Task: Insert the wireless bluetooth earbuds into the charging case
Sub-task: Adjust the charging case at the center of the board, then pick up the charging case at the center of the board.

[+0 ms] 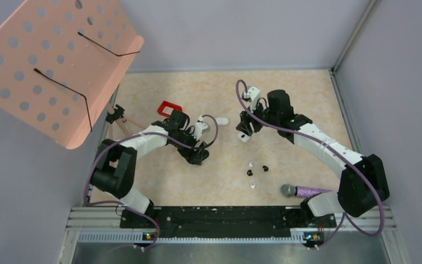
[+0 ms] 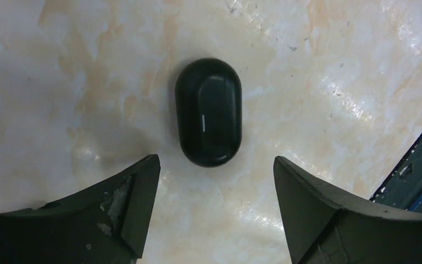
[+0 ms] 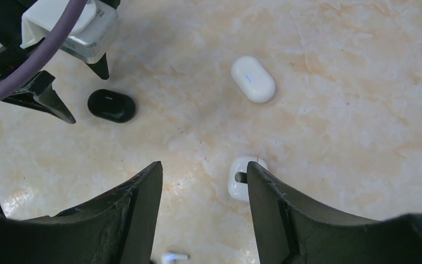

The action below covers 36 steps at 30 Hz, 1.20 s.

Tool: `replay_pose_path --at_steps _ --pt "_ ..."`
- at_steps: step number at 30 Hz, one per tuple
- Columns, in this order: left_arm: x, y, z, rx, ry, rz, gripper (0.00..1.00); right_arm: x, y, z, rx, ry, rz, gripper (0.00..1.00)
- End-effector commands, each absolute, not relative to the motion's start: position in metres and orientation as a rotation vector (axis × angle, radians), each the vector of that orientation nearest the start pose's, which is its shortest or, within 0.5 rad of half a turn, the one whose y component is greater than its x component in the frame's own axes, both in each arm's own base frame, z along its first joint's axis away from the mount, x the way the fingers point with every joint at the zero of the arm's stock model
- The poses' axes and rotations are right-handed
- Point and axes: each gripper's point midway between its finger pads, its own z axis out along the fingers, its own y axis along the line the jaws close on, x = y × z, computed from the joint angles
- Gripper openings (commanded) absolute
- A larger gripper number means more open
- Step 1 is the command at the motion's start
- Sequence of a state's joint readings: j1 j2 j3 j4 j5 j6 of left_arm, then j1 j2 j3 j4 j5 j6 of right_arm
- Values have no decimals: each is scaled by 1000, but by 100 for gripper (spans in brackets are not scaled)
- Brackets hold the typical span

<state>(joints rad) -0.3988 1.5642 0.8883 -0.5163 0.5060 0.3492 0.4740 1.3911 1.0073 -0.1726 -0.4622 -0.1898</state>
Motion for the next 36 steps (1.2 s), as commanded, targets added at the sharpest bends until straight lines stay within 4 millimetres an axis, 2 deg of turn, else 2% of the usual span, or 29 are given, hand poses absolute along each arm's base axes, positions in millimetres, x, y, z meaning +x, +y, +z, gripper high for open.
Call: replay_pose_path --at_steps 1,4,8,12,15,20,23,24,27,29,32,35,36 --pt "248 -206 45 1267 2361 -806 78 325 235 204 -922 1843 612 58" --pt "227 -220 42 1363 2369 -877 72 325 230 205 -920 1841 595 58" --pt "208 -232 40 1434 2370 -908 69 326 226 209 -915 1830 583 58" --pt "200 -251 53 1559 2276 -983 70 320 224 209 -916 1826 584 58" --pt "199 -263 65 1613 2209 -1068 71 313 222 196 -923 1846 601 58" --pt "201 -248 86 1626 2215 -1024 72 303 225 176 -899 1901 665 57" --pt "204 -230 104 1502 2226 -973 73 294 232 164 -939 1910 720 57" --pt "211 -224 107 1430 2238 -926 74 291 236 161 -970 1898 733 57" --pt "241 -206 119 1091 2318 -739 77 283 251 150 -1084 1858 725 57" --pt "260 -191 124 774 2413 -632 78 278 265 138 -1172 1836 704 58" --pt "268 -181 126 499 2491 -644 79 261 291 109 -1358 1810 670 58" --pt "274 -170 126 362 2484 -678 81 253 309 91 -1467 1803 661 59" --pt "276 -165 125 322 2492 -675 85 253 314 88 -1477 1819 667 61"
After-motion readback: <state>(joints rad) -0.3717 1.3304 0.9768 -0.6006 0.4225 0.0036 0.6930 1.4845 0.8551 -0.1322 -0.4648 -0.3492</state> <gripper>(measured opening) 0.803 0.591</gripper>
